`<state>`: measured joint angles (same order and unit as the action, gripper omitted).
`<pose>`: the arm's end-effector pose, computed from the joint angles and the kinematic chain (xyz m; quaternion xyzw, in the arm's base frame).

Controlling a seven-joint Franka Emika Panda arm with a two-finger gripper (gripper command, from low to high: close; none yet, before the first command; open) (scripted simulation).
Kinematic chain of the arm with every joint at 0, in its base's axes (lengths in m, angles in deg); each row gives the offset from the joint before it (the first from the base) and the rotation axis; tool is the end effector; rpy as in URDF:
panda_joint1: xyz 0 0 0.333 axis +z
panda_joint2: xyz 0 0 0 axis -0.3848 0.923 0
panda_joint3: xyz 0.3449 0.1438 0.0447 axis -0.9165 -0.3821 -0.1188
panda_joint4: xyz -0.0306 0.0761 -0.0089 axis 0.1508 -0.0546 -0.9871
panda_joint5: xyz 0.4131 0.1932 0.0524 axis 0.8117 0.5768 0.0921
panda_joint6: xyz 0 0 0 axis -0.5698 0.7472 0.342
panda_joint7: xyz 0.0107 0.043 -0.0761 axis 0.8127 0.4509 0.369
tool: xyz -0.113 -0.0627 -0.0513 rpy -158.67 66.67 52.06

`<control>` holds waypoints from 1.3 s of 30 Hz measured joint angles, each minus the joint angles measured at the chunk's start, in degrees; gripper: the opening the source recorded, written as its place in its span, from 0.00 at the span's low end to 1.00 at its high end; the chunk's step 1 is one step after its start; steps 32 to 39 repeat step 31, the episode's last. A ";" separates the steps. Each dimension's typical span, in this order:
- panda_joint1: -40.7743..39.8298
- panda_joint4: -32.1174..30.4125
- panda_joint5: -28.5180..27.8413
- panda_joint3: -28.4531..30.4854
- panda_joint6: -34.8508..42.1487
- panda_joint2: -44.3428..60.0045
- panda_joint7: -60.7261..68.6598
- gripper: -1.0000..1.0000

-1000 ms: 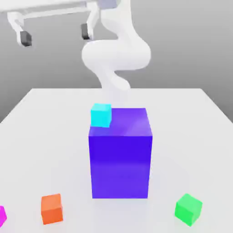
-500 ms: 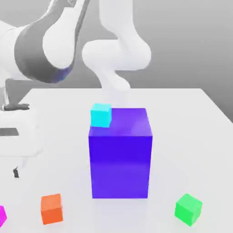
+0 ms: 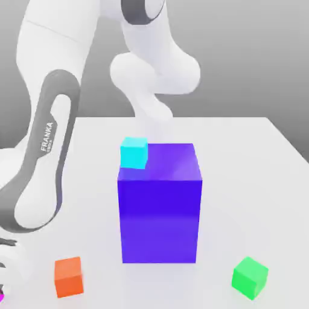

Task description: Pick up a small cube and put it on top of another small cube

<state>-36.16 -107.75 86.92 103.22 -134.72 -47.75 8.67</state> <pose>0.5211 -0.3569 0.0909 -0.8845 0.4665 0.0000 0.0005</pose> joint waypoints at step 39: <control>39.34 -20.27 -22.42 -16.65 -4.32 -19.51 -12.99 1.00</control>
